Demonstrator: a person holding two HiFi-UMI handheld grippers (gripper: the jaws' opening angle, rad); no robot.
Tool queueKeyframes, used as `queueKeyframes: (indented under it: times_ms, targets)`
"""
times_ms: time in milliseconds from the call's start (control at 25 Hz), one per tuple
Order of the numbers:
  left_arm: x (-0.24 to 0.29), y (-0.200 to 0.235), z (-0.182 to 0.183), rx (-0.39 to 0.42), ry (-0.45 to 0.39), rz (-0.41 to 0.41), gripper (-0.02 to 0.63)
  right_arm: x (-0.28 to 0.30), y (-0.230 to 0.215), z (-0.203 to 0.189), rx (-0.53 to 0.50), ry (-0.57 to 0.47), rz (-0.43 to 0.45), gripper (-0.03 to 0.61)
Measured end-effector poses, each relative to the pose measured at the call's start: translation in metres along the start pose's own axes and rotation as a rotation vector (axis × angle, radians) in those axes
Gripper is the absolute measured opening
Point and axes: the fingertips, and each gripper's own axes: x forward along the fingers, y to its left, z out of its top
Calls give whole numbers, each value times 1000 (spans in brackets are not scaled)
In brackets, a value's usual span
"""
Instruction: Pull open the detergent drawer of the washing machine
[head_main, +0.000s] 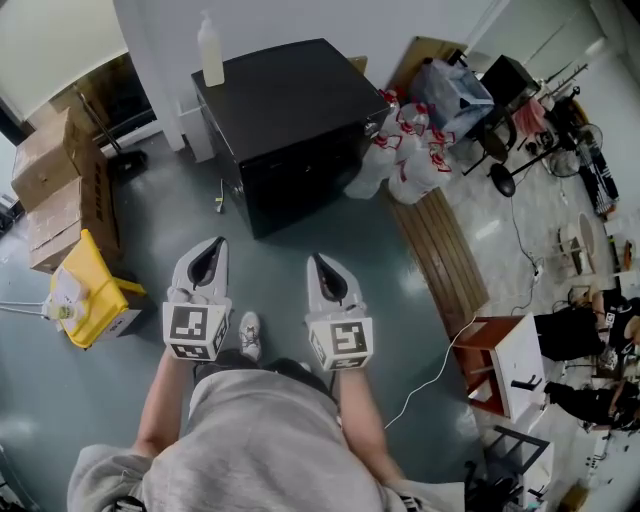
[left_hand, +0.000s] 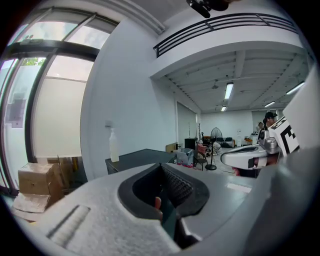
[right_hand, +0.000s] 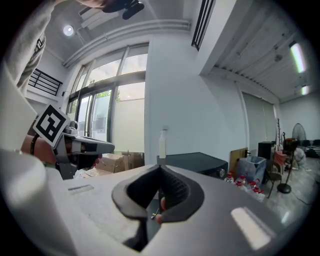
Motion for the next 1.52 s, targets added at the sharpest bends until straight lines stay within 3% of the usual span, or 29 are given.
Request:
queueKeyframes:
  times_ms: [360,800,1040,1520]
  targets:
    - [47,35,-6,8,13,-97,11,58,3,-11,48,26,-81,3]
    - [110,53,-44,13,70,-158,11,127,-21,-42,119,43,-142,3]
    - [149,59,-60,18,85,-159,11,165,-38,-72,153,67,-151,3]
    - [216,74,-133,-45,138,-114,11,238,-83,-141,218,100,-144,3]
